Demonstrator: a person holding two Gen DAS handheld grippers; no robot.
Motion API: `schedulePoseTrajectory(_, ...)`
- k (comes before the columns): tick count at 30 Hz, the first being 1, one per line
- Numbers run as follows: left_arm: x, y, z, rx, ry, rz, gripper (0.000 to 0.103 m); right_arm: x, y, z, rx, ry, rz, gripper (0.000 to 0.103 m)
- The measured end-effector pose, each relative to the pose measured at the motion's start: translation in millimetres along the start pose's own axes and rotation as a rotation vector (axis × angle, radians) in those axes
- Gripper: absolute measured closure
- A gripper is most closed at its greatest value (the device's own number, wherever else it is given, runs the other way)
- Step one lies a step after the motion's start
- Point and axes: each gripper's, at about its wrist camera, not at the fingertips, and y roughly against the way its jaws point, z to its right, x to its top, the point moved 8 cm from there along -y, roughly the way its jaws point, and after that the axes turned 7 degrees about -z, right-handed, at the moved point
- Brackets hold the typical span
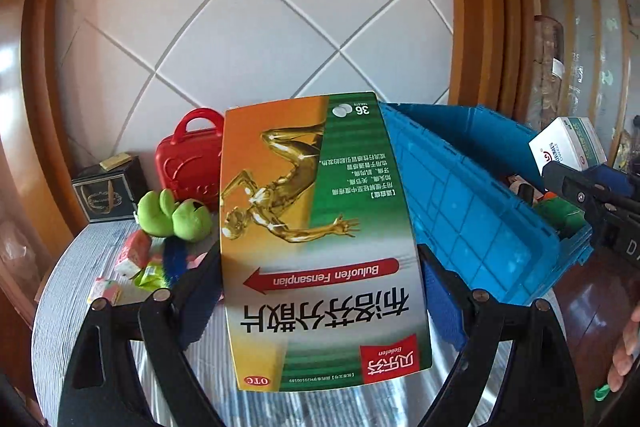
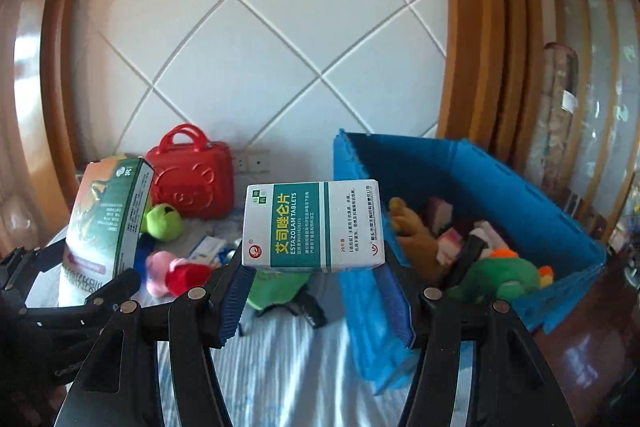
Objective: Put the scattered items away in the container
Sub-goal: 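Lift both held medicine boxes and carry them over the blue crate, then lower both boxes into the crate and open both tools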
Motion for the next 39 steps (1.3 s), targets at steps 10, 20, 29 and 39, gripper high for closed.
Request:
schedulePoseTrajectory(10,83,-56,202,-0.056,-0.028,-0.001,0.013,32,-40,213,-0.088,0.009,-0.011,0.044)
schedulePoseTrajectory(20,68,-152,306,-0.023,-0.125,-0.333,0.014,-3,-127,318,-0.045,0.015,-0.229,0.044)
schedulePoseTrajectory(29,50,-158,317,-0.01,-0.112,-0.412,0.014,-42,-164,332,0.015,0.054,-0.37,0.044)
schedulePoseTrajectory(39,42,-147,320,0.002,-0.118,-0.398,0.013,-44,-160,333,0.034,0.054,-0.393,0.026)
